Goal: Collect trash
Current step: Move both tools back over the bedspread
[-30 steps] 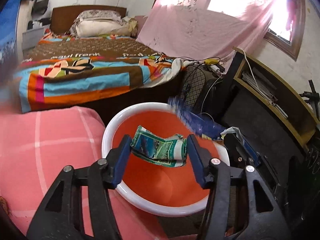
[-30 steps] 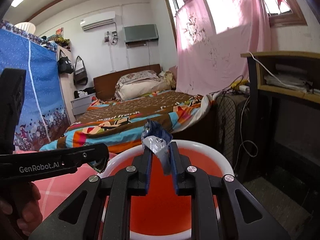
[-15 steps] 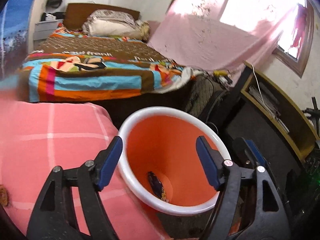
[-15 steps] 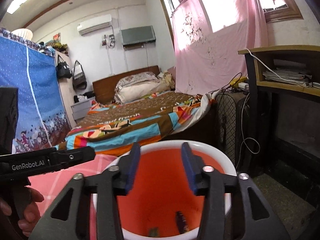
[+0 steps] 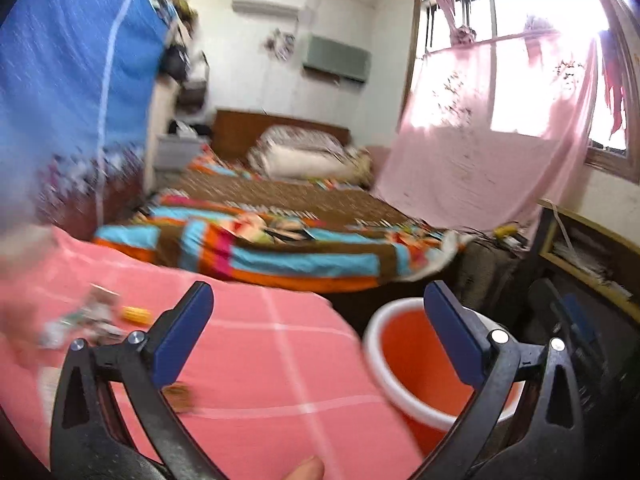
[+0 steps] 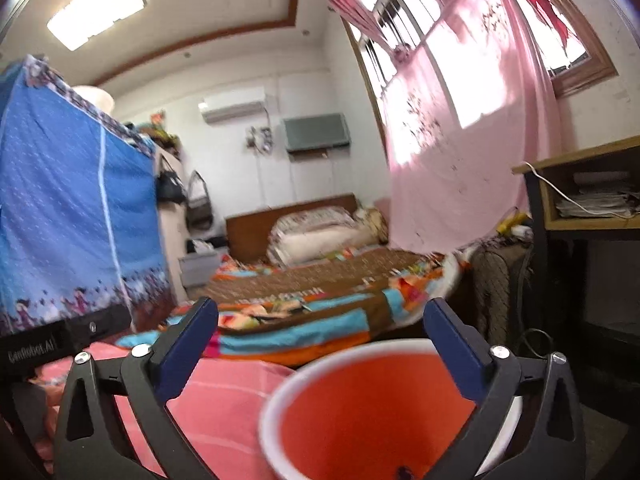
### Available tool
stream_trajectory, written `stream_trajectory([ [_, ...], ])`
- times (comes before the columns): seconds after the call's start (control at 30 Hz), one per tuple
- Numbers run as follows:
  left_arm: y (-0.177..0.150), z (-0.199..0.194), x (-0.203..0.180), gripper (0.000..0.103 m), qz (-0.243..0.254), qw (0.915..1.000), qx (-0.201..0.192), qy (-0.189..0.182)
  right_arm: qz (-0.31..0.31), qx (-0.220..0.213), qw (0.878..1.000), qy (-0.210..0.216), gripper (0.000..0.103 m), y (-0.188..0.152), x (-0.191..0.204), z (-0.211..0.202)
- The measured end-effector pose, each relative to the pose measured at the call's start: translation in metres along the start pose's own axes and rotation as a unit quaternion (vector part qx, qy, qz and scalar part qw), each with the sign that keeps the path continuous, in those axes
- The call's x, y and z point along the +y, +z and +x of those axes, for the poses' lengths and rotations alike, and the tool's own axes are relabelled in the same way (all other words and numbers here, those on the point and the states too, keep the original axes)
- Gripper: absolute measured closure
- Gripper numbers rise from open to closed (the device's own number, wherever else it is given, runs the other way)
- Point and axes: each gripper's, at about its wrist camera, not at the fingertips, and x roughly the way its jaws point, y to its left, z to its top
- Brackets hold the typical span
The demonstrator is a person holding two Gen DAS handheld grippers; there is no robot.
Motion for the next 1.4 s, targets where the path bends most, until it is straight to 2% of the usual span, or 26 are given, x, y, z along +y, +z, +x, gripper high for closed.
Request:
stream_trajectory([
  [0.13,0.001,-0.025,0.022,0.0,-0.001,0.9987,-0.036,0.037,-0.005,-0.02,0.999,0.035,0.0,0.0,0.02,-0.004],
  [0.3,-0.002,-0.051,0.051,0.0,0.001,0.9944,-0.063,0.085,-0.01,-0.027,0.997,0.073,0.0,-0.001,0.043,-0.006],
  [0.6,-0.012,-0.093,0.097,0.0,0.017,0.9841,-0.085,0.155,-0.017,-0.031,0.989,0.145,0.0,-0.008,0.087,-0.016],
  [0.83,-0.018,-0.128,0.137,0.0,0.025,0.9768,-0.095,0.19,-0.05,-0.016,0.979,0.196,0.0,-0.018,0.129,-0.018],
  [1.0,-0.018,-0.144,0.162,0.0,0.022,0.9735,-0.096,0.206,-0.084,-0.001,0.973,0.214,0.0,-0.029,0.16,-0.019],
  [1.17,-0.014,-0.145,0.181,0.0,0.03,0.9713,-0.088,0.219,-0.096,0.015,0.972,0.213,0.0,-0.036,0.174,-0.015],
  [1.3,-0.012,-0.137,0.196,0.0,0.035,0.9724,-0.064,0.222,-0.101,0.041,0.973,0.203,0.0,-0.042,0.181,-0.006],
  [1.4,-0.01,-0.127,0.21,0.0,0.02,0.9768,-0.03,0.211,-0.107,0.075,0.972,0.194,0.0,-0.047,0.186,0.005],
])
